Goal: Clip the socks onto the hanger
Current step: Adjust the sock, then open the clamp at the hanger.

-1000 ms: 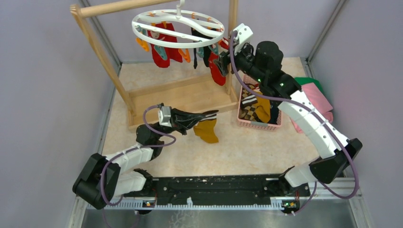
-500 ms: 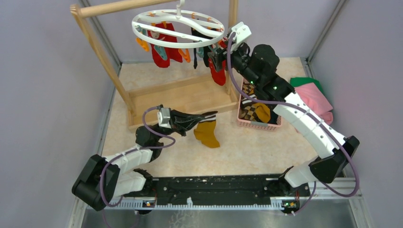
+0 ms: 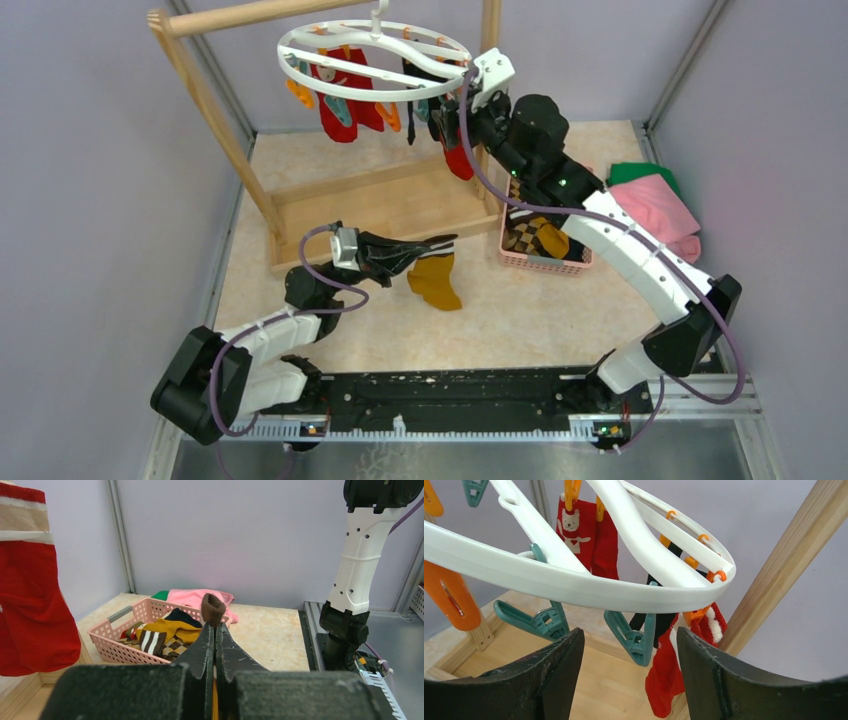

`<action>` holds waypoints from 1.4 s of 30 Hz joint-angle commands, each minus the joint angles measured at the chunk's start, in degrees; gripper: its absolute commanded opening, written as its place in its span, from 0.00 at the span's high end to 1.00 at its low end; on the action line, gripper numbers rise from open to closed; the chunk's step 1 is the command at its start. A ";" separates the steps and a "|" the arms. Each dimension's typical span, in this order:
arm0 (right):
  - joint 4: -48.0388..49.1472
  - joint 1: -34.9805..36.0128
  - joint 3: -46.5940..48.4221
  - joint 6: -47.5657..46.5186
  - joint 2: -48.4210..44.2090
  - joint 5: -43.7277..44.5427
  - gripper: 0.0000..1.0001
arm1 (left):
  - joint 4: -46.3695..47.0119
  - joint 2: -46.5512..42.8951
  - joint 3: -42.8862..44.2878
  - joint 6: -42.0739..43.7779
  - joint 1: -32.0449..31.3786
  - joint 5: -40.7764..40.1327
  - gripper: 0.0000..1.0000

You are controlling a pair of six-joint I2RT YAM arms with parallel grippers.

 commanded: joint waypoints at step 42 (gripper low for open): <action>-38.89 -2.15 6.53 -8.36 1.64 -45.62 1.00 | -9.27 -7.95 2.47 28.26 -27.50 -45.19 1.00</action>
